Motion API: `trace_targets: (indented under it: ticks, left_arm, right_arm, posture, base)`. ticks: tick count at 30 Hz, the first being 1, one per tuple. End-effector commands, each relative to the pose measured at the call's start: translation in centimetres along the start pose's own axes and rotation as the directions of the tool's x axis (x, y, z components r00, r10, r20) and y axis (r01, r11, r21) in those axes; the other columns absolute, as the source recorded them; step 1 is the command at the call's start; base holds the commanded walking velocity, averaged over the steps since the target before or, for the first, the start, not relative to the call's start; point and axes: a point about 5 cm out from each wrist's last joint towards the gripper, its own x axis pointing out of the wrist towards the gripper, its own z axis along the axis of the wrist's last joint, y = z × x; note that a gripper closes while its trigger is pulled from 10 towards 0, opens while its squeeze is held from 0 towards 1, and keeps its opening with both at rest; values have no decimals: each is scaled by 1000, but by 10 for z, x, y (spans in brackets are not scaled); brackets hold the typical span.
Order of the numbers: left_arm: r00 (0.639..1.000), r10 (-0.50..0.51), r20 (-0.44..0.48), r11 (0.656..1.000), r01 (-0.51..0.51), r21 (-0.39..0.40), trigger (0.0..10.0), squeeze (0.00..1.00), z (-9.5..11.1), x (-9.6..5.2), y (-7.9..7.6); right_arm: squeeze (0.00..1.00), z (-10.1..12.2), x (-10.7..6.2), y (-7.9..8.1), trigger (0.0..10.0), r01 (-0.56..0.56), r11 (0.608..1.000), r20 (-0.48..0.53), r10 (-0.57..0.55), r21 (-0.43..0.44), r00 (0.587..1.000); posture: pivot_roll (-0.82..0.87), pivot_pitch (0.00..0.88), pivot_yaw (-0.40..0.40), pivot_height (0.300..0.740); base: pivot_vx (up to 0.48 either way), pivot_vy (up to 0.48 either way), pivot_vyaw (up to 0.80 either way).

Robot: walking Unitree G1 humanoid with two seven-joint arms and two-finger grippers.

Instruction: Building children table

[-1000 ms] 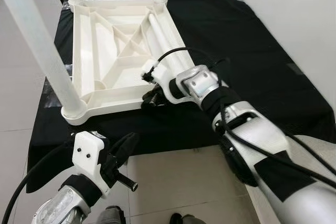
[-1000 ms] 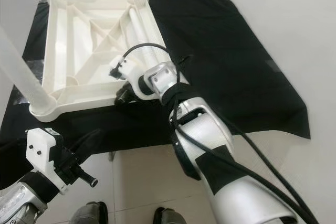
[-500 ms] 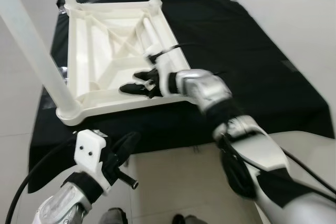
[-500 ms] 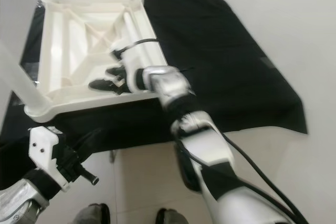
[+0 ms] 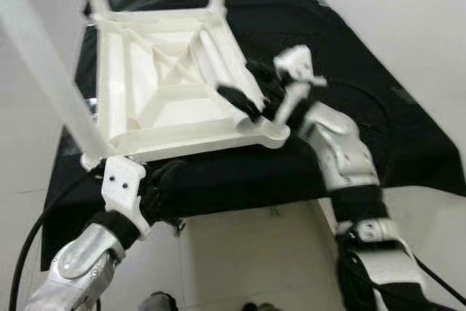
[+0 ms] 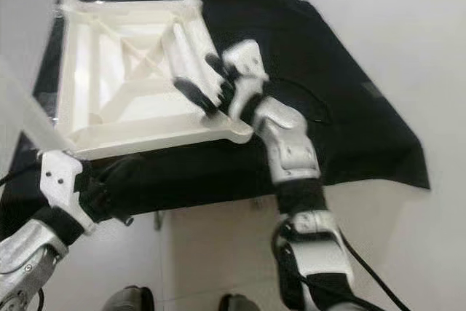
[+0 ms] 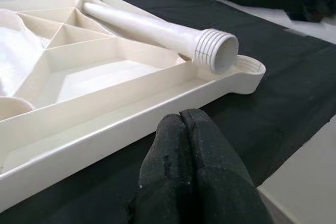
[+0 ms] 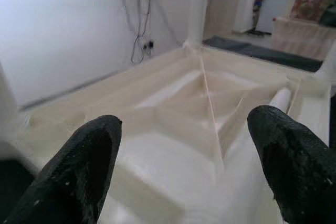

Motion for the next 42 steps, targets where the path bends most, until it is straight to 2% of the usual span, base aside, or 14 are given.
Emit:
trace_targets:
  ticks: [1, 2, 5, 6, 7, 9, 13, 29, 31, 37, 39, 42]
  left_arm:
    - [1000, 16, -17, 1000, -16, 12, 10000, 0, -4, 0, 3]
    - [1000, 21, -17, 1000, -21, 12, 10000, 0, -4, 1, 4]
    - [999, 27, -17, 1000, -27, 9, 10000, 0, -5, 1, 5]
    - [999, 33, -16, 999, -32, 1, 10000, 0, -6, 2, 6]
    - [999, 31, -15, 1000, -31, -5, 10000, 0, -7, 3, 6]
    - [999, 29, -14, 1000, -29, -9, 10000, 0, -7, 3, 6]
    - [1000, 26, -9, 999, -26, -21, 10000, 0, -8, 3, 6]
    - [1000, 16, 5, 999, -16, -41, 10000, 0, -9, 4, 4]
    - [1000, 15, 6, 999, -15, -43, 10000, 0, -9, 4, 4]
    - [1000, 14, 8, 999, -13, -44, 10000, 0, -9, 4, 3]
    - [1000, 12, 9, 999, -11, -45, 10000, 0, -9, 5, 3]
    - [1000, 11, 10, 999, -11, -46, 10000, 0, -9, 5, 2]
  right_arm:
    - [0, -4, -9, 4, 10000, -58, 992, -57, 52, -109, 997]
    - [0, -8, -15, 6, 10000, -90, 983, -97, 75, -158, 992]
    - [0, -12, -20, 7, 10000, -123, 972, -141, 96, -198, 985]
    - [0, -21, -23, 5, 10000, -117, 956, -228, 54, -270, 972]
    - [0, -25, -23, 0, 10000, -81, 956, -258, 6, -282, 966]
    - [0, -28, -23, -3, 10000, -54, 957, -272, -27, -286, 962]
    - [0, -30, -19, -19, 10000, 87, 938, -306, -196, -334, 932]
    - [0, -40, 7, -11, 10000, 243, 916, -340, -349, -318, 873]
    - [0, -40, 13, -13, 10000, 328, 894, -339, -424, -306, 840]
    - [0, -41, 20, -13, 10000, 427, 856, -331, -509, -292, 794]
    - [0, -44, 29, -8, 10000, 481, 824, -329, -562, -299, 759]
    - [0, -47, 36, -2, 10000, 500, 809, -328, -584, -307, 743]
  posture:
    - [104, 101, -65, 740]
    - [102, 101, -65, 740]
    - [97, 100, -63, 740]
    - [94, 99, -64, 740]
    - [98, 99, -65, 740]
    - [98, 99, -65, 740]
    - [101, 101, -66, 740]
    - [107, 105, -71, 740]
    - [105, 105, -71, 740]
    - [104, 106, -71, 740]
    - [108, 106, -74, 740]
    - [112, 107, -78, 740]
  base:
    - [0, 0, 0]
    - [0, 0, 0]
    - [0, 0, 0]
    - [0, 0, 0]
    - [0, 0, 0]
    - [0, 0, 0]
    - [0, 0, 0]
    - [0, 0, 0]
    - [0, 0, 0]
    - [0, 0, 0]
    - [0, 0, 0]
    - [0, 0, 0]
